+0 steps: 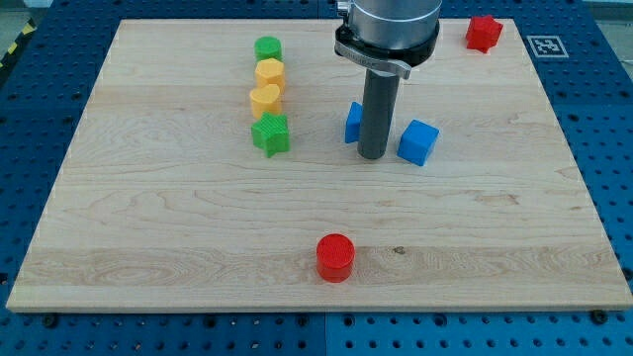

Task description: Move the red circle right and up a bit

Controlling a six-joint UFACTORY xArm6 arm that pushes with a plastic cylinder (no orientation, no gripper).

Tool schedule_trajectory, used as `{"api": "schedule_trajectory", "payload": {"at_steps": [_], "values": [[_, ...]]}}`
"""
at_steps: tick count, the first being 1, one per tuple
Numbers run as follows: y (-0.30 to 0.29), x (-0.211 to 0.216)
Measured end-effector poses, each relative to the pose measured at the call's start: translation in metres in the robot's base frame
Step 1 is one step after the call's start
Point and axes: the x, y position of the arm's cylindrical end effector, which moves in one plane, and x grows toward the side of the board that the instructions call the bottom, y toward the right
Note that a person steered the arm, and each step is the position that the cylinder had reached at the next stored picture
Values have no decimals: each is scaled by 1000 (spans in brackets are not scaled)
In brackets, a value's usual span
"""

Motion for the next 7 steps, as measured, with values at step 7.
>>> {"api": "schedule_trajectory", "payload": {"at_steps": [7], "values": [[-125, 93]]}}
